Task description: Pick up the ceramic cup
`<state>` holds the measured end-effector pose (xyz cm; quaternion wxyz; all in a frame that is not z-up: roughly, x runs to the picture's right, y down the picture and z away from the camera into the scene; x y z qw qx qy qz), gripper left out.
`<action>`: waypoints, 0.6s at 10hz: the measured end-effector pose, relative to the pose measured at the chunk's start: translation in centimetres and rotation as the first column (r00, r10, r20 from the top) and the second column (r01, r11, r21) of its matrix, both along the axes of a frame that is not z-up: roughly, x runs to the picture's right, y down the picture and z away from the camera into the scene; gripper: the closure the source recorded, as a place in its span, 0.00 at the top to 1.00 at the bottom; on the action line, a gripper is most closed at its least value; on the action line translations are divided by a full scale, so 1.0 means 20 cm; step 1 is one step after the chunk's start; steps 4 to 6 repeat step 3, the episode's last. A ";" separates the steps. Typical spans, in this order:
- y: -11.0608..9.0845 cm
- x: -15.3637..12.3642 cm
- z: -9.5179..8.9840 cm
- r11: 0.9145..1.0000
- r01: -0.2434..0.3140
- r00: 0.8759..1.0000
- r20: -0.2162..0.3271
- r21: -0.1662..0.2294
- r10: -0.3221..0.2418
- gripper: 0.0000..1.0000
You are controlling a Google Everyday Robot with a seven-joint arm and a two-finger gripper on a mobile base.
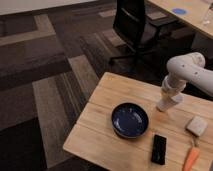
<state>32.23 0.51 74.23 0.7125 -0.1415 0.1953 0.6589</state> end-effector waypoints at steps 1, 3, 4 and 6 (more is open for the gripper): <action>-0.09 -0.03 -0.05 1.000 -0.005 1.000 0.002 0.023 0.005 0.00; -0.15 -0.08 -0.10 0.999 -0.024 1.000 0.015 0.031 0.024 0.00; -0.15 -0.08 -0.10 0.999 -0.024 1.000 0.015 0.031 0.024 0.00; -0.15 -0.08 -0.10 0.999 -0.024 1.000 0.015 0.031 0.024 0.00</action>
